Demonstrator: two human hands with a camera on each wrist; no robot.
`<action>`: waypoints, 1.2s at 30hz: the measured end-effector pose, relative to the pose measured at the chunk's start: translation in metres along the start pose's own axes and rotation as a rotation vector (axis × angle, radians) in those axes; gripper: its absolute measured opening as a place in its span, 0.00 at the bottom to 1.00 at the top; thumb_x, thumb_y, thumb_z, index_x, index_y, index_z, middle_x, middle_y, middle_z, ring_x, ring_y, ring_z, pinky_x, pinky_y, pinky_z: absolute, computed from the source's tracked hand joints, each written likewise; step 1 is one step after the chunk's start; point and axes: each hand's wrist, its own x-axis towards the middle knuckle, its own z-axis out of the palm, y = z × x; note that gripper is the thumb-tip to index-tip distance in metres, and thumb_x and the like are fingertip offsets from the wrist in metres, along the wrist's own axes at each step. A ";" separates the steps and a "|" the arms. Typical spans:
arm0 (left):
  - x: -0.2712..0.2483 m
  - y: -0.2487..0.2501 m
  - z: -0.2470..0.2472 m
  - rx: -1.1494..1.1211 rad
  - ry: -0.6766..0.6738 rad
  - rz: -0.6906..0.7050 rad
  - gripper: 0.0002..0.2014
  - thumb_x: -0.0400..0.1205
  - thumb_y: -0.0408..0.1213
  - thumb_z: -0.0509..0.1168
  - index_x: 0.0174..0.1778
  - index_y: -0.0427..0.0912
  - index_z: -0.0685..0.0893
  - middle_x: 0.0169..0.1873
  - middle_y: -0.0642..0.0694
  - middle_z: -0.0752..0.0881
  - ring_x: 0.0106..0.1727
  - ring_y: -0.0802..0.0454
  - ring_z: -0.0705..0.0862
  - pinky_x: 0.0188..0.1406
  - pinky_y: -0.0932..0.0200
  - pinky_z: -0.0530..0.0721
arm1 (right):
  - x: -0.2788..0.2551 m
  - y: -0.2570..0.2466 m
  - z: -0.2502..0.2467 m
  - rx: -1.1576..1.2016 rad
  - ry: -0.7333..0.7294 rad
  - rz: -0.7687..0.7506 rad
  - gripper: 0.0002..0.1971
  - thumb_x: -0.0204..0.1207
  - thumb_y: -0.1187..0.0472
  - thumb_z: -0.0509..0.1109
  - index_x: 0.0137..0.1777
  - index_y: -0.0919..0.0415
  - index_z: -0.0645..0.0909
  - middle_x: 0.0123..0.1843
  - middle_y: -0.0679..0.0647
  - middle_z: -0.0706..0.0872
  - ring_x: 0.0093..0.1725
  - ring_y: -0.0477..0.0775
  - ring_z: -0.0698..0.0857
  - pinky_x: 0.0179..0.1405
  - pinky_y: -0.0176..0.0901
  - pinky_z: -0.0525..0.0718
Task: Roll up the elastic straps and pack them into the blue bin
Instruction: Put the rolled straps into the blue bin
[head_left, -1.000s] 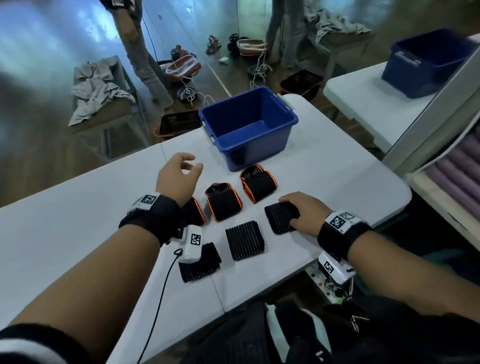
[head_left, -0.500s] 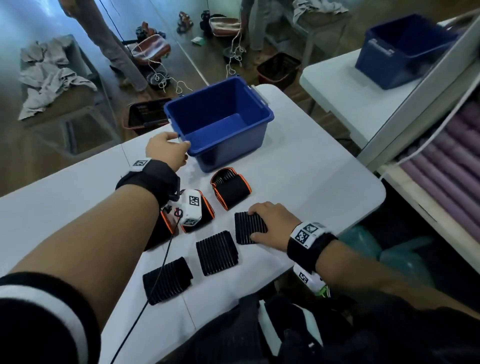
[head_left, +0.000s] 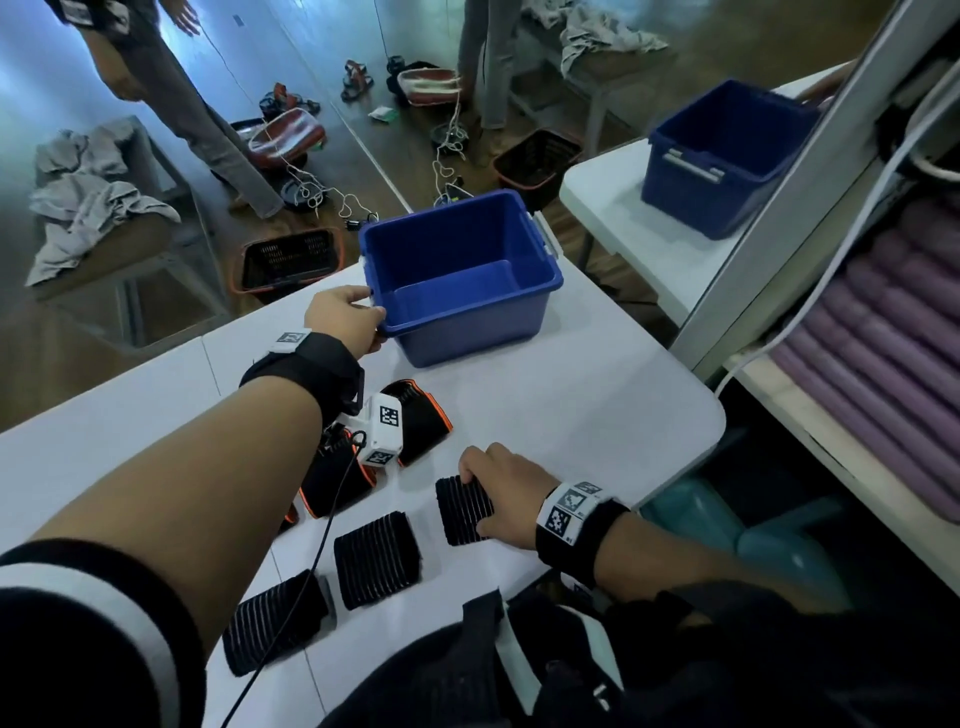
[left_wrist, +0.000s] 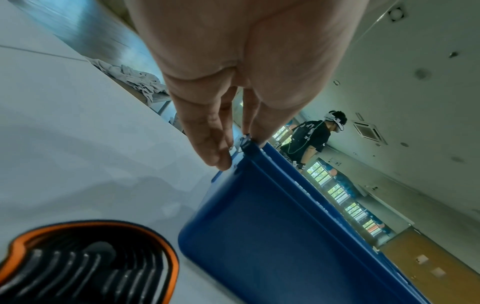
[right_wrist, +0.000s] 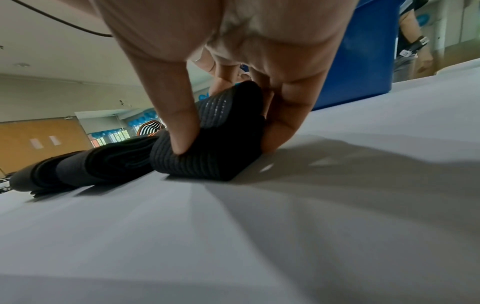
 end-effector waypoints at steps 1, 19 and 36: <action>0.000 0.002 0.003 0.002 -0.010 0.004 0.22 0.83 0.29 0.68 0.75 0.40 0.80 0.47 0.33 0.89 0.38 0.38 0.88 0.48 0.44 0.91 | -0.001 0.001 -0.001 0.005 -0.010 -0.001 0.28 0.68 0.59 0.79 0.59 0.47 0.65 0.57 0.54 0.76 0.50 0.58 0.81 0.47 0.57 0.87; -0.046 0.015 0.028 0.007 -0.225 0.094 0.19 0.81 0.26 0.71 0.69 0.36 0.84 0.38 0.42 0.88 0.37 0.37 0.89 0.44 0.39 0.93 | -0.034 0.018 -0.158 0.631 0.229 0.020 0.16 0.64 0.55 0.76 0.44 0.45 0.70 0.46 0.52 0.87 0.39 0.39 0.83 0.41 0.48 0.82; -0.106 -0.004 0.042 0.049 -0.293 0.069 0.18 0.78 0.33 0.72 0.63 0.52 0.87 0.49 0.48 0.86 0.30 0.44 0.90 0.36 0.42 0.93 | 0.119 0.040 -0.175 -0.169 -0.369 0.254 0.19 0.65 0.62 0.84 0.55 0.67 0.87 0.42 0.58 0.89 0.34 0.53 0.83 0.23 0.39 0.80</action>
